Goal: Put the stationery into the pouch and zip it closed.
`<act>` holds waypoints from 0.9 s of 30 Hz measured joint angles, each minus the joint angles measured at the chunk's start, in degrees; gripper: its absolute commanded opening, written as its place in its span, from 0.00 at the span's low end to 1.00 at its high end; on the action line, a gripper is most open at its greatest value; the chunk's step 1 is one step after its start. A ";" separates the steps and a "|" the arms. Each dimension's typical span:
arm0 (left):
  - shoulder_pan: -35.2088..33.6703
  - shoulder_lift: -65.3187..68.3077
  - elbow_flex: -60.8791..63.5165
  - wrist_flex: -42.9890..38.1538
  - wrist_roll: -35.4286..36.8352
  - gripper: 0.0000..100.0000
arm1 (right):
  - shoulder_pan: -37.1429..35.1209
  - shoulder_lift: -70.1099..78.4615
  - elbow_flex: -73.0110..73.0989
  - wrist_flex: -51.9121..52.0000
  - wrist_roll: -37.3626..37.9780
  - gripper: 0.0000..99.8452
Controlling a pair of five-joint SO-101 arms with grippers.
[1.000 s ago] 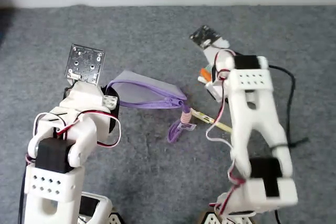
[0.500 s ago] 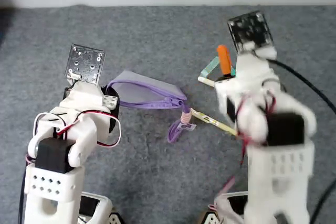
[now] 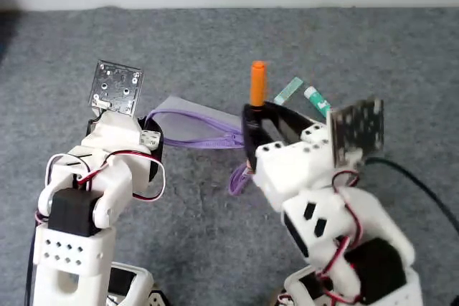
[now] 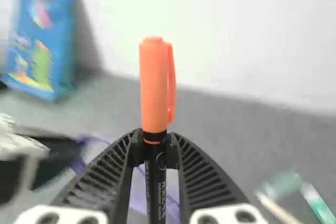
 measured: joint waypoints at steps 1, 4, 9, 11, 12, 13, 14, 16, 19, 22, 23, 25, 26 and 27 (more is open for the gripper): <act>0.00 0.00 0.00 0.00 0.00 0.01 | -0.62 -1.14 2.11 -3.43 0.44 0.01; 0.00 0.00 0.00 0.00 0.00 0.01 | -2.64 -2.55 5.89 -13.10 3.16 0.01; 0.00 0.00 0.00 0.00 0.00 0.01 | -5.89 -2.46 6.77 -20.57 4.66 0.01; 0.00 0.00 0.00 0.00 0.00 0.01 | -7.03 -0.97 6.77 -22.24 4.66 0.01; 0.00 0.00 0.00 0.00 0.00 0.01 | -7.56 0.26 6.68 -23.56 4.66 0.01; 0.00 0.00 0.00 0.00 0.00 0.01 | -8.00 1.93 6.95 -24.88 4.66 0.01; 0.00 0.00 0.00 0.00 0.00 0.01 | -8.62 3.69 7.03 -26.29 4.66 0.01; 0.00 0.00 0.00 0.00 0.00 0.01 | -9.23 6.07 7.12 -28.84 4.66 0.01; 0.00 0.00 0.00 0.00 0.00 0.01 | -9.85 9.93 7.12 -31.82 4.84 0.01; 0.00 0.00 0.00 -0.35 0.00 0.01 | -9.85 13.63 7.12 -32.62 4.84 0.01; 0.00 0.00 0.00 -0.35 0.00 0.01 | -9.85 14.42 7.12 -32.70 5.01 0.01; 0.00 0.00 0.00 -0.35 0.00 0.01 | -9.85 16.00 8.00 -32.70 6.15 0.03; 0.00 0.00 0.00 -0.35 0.00 0.01 | -9.85 16.62 8.97 -32.97 7.65 0.06; 0.00 0.00 0.00 -0.35 0.00 0.01 | -9.85 16.97 10.20 -33.23 9.05 0.09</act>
